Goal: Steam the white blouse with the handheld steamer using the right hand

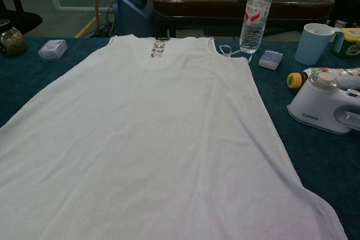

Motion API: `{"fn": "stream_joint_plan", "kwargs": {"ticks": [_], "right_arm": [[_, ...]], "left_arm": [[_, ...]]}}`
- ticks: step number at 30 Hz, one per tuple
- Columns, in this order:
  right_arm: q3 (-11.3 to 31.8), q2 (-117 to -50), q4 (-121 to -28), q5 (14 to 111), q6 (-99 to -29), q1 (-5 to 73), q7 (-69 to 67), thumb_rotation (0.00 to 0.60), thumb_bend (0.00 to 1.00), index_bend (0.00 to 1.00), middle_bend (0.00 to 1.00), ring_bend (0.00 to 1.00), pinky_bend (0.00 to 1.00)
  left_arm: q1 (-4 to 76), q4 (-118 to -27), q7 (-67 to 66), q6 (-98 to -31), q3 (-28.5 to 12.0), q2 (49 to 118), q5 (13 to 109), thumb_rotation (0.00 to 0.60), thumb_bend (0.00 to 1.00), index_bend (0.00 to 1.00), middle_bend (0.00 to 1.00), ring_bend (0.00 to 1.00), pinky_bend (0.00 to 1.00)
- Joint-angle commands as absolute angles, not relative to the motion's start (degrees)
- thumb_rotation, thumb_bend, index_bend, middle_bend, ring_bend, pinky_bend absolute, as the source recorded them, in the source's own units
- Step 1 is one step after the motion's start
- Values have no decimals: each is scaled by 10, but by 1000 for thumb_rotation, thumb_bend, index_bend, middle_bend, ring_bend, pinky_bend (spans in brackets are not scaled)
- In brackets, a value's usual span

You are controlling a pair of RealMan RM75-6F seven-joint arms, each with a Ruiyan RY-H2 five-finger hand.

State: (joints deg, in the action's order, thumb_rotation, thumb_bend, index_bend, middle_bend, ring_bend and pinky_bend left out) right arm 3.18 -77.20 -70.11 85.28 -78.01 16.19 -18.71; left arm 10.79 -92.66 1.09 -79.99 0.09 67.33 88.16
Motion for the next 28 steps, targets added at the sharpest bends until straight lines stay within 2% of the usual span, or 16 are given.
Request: {"fn": "stream_joint_plan", "kwargs": {"ticks": [1, 10, 18, 28], "right_arm": [[50, -707, -791, 818, -787, 147, -84, 577, 100, 6, 205, 109, 133], [61, -665, -872, 794, -824, 117, 3, 599, 113, 77, 230, 109, 139], [48, -643, -912, 800, -852, 84, 25, 600, 118, 82, 234, 115, 139], [33, -634, -933, 811, -855, 63, 32, 600, 118, 82, 242, 115, 139]], "left_arm": [[104, -900, -6, -816, -17, 689, 867, 600, 315, 159, 190, 270, 285], [97, -815, -16, -884, -65, 732, 851, 600, 315, 161, 190, 270, 285], [95, -817, -22, -866, -63, 723, 833, 600, 315, 161, 190, 271, 285], [93, -844, -39, -855, -56, 714, 831, 600, 316, 161, 190, 270, 285]]}}
